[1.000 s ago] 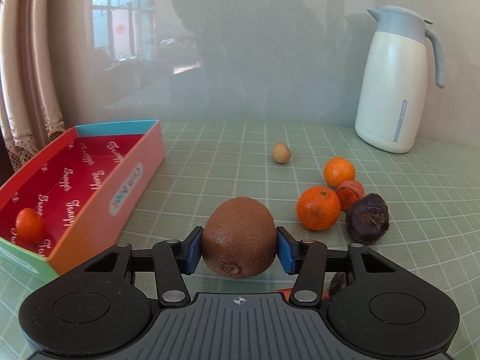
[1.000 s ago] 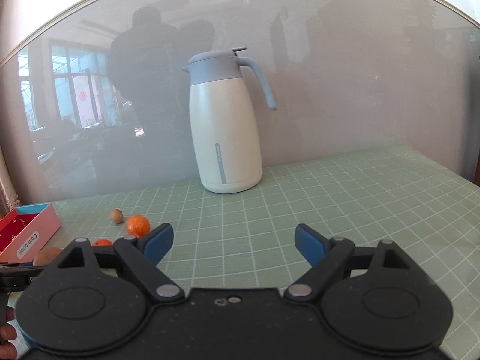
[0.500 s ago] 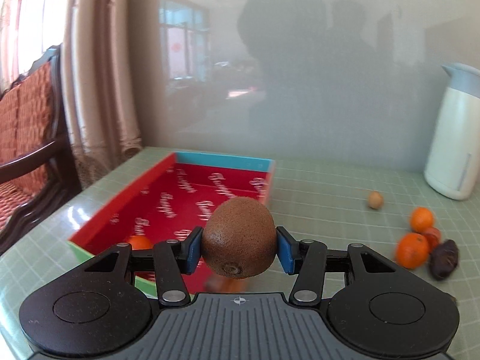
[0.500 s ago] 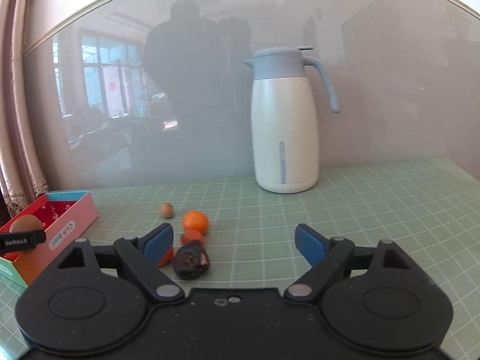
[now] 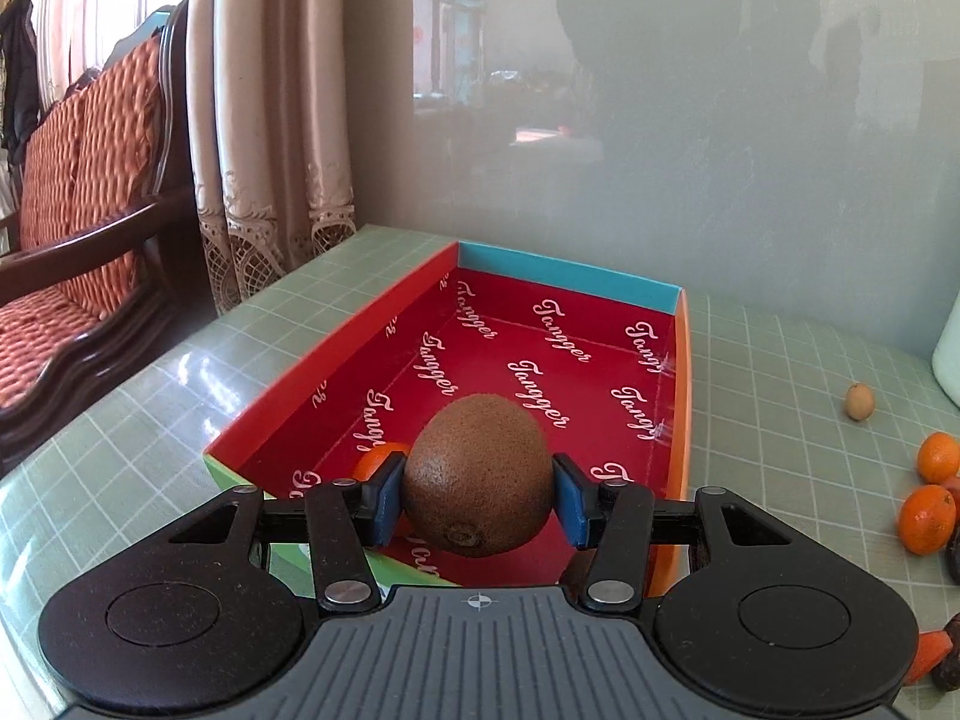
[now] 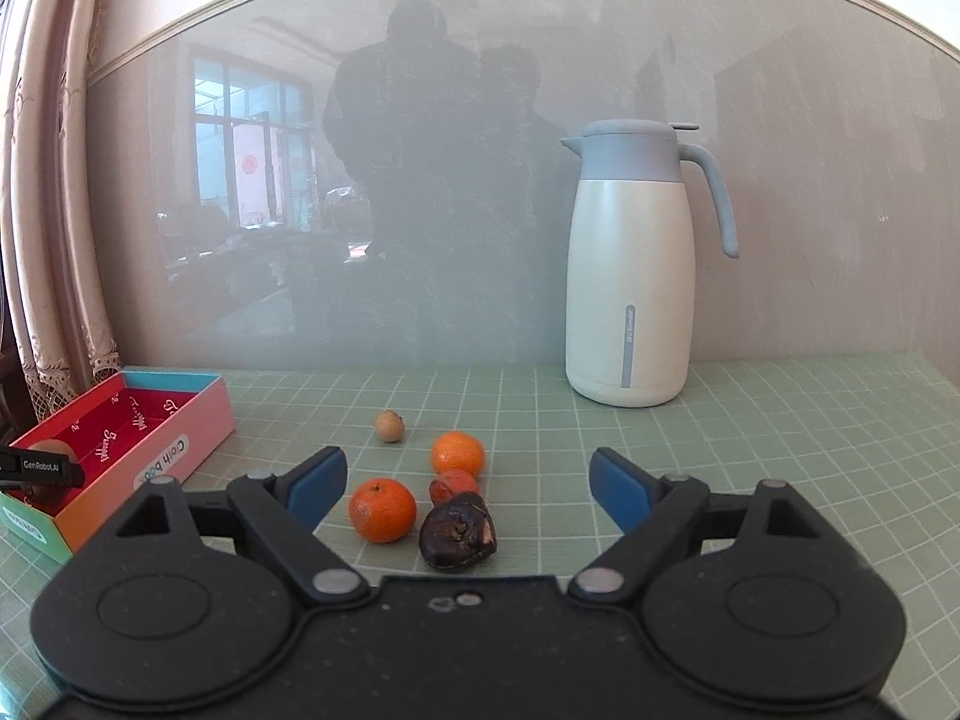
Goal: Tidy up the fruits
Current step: 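Carry the kiwi with the left gripper into the red box and release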
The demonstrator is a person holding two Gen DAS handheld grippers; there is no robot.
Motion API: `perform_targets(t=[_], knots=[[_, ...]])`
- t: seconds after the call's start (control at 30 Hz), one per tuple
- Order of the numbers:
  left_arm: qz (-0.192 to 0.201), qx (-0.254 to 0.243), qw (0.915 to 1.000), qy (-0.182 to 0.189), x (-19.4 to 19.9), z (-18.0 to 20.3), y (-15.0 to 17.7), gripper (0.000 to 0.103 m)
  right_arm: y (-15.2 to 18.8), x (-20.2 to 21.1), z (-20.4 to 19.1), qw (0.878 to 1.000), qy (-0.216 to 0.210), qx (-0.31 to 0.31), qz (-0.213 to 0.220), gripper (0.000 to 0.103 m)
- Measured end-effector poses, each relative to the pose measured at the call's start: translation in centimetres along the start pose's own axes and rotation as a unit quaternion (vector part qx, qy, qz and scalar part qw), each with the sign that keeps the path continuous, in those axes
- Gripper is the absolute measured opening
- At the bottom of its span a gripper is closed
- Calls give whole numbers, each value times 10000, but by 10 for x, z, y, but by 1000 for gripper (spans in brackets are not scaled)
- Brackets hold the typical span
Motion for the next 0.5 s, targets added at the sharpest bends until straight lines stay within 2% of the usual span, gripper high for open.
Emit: perform_targets(t=[0.1, 0.17, 0.37, 0.5], knots=[[27, 57, 9999, -85, -1, -1, -2, 51, 0, 2, 1, 10000, 16, -2, 0, 88], [-11, 186, 9998, -17, -1, -3, -2, 51, 0, 3, 2, 10000, 40, -1, 9, 88], [72, 185, 9997, -131, 3, -4, -2, 51, 0, 3, 7, 9999, 118, -13, 6, 88], [233, 229, 9992, -237, 13, -10, -5, 52, 0, 3, 10, 9999, 148, -15, 4, 88]])
Point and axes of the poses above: each gripper's, at about its wrist camera, not at the fingertips, and x roughly against the way its jaws point, z to its right, y to its underside, the point moved 7 cm from there along -x, roughly the way its jaws point, and after that the axes turned 3 degrees about -x, right-handed, at the moved point
